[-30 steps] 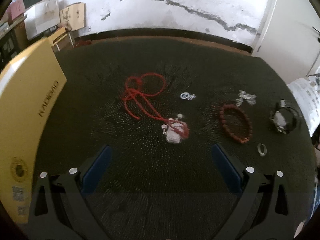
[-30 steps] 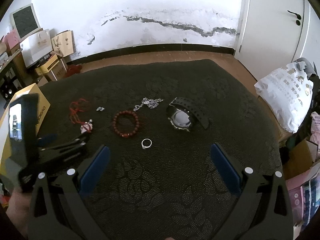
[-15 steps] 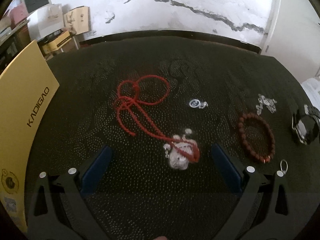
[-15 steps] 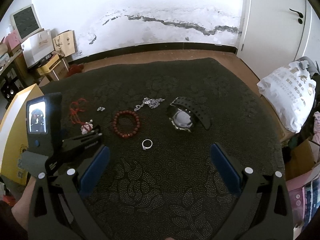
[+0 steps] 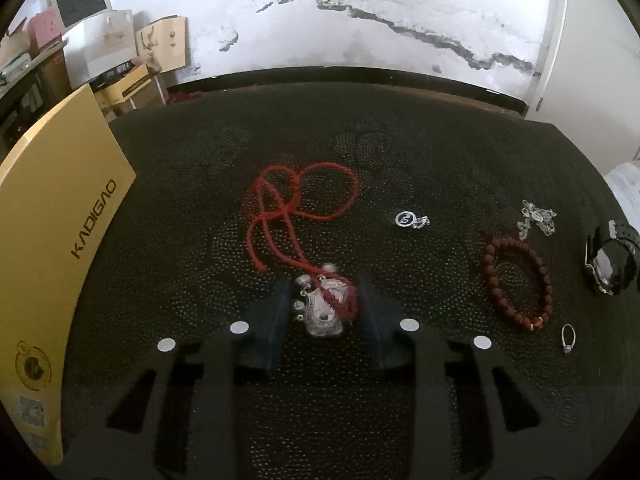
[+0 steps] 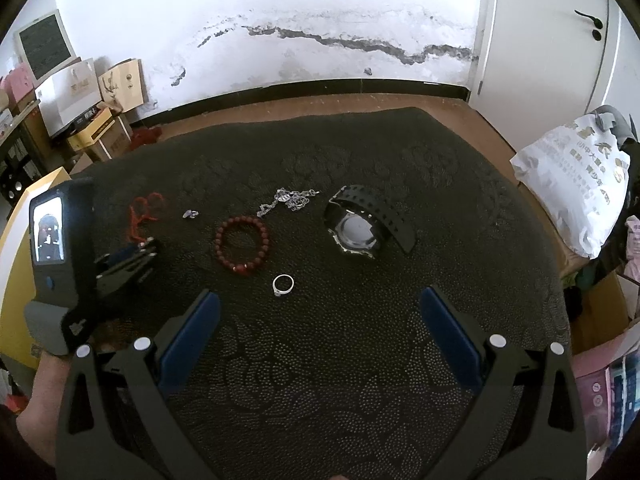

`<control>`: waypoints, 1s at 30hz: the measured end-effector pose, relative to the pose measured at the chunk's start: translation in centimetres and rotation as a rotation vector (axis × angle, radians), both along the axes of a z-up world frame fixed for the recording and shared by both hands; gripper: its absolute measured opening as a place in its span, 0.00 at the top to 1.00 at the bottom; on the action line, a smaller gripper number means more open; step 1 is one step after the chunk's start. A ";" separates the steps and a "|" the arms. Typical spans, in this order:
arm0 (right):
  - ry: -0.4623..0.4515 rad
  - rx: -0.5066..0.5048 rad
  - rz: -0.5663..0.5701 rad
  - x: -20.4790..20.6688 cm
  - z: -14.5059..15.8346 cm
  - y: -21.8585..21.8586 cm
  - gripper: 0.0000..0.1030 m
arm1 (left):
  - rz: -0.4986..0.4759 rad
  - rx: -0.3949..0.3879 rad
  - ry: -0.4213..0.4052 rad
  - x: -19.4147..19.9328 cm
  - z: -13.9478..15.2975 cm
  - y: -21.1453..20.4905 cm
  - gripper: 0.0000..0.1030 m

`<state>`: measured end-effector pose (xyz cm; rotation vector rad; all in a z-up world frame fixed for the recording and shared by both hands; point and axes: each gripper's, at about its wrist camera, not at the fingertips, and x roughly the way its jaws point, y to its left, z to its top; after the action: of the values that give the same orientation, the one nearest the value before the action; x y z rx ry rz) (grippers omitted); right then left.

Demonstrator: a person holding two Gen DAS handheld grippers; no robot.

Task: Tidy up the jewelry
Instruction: 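Lower the left tool onto the red cord necklace and close on its white charm, then lower the right tool onto the black watch and close on its strap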

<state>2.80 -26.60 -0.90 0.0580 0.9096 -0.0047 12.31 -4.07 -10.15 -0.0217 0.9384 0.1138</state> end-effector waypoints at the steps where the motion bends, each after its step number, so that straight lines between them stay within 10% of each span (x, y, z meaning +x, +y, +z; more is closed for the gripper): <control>1: 0.000 0.000 0.000 0.0 -0.1 0.0 0.06 | -0.006 0.004 0.001 0.0 0.0 0.0 0.68; 30: 0.127 0.003 -0.090 3.6 -6.5 -5.2 0.06 | -0.146 -0.088 -0.039 -5.7 7.3 3.1 0.74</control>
<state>6.41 -31.78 -7.36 0.1022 1.0331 -0.0913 6.61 -0.96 -2.83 -0.0364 0.9029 -0.0629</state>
